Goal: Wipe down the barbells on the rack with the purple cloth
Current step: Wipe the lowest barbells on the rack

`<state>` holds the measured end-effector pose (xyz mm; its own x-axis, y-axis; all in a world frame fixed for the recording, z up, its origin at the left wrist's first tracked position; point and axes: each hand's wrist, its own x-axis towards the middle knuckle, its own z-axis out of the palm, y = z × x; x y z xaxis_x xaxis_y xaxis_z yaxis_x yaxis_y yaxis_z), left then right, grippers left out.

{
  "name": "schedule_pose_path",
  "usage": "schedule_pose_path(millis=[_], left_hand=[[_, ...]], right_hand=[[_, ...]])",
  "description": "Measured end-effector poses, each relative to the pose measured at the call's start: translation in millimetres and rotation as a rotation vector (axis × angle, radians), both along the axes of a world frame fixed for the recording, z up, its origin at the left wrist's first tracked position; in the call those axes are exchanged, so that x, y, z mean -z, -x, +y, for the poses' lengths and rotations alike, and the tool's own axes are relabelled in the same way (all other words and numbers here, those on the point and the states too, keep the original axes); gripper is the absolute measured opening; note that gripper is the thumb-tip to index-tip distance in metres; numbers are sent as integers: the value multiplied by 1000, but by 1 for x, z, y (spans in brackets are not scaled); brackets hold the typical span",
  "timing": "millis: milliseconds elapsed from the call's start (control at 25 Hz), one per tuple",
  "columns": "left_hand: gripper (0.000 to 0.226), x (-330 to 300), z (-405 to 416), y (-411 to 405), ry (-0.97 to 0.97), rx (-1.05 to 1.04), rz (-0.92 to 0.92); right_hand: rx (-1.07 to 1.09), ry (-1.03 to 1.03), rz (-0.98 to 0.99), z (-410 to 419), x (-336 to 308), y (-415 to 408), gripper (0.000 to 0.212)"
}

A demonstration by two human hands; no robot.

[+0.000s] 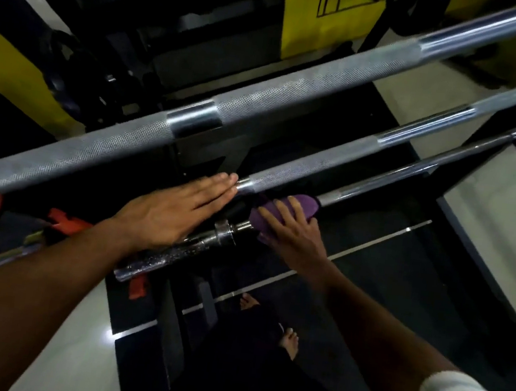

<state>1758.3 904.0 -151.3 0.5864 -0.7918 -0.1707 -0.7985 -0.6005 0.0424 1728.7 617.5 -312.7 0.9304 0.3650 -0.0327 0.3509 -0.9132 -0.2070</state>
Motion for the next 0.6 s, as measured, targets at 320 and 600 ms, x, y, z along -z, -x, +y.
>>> schedule_pose_path(millis=[320, 600], left_hand=[[83, -4, 3, 0, -1, 15, 12], [67, -5, 0, -2, 44, 43, 9]], right_hand=[[370, -91, 32, -28, -18, -28, 48], [9, -24, 59, 13, -9, -3, 63]])
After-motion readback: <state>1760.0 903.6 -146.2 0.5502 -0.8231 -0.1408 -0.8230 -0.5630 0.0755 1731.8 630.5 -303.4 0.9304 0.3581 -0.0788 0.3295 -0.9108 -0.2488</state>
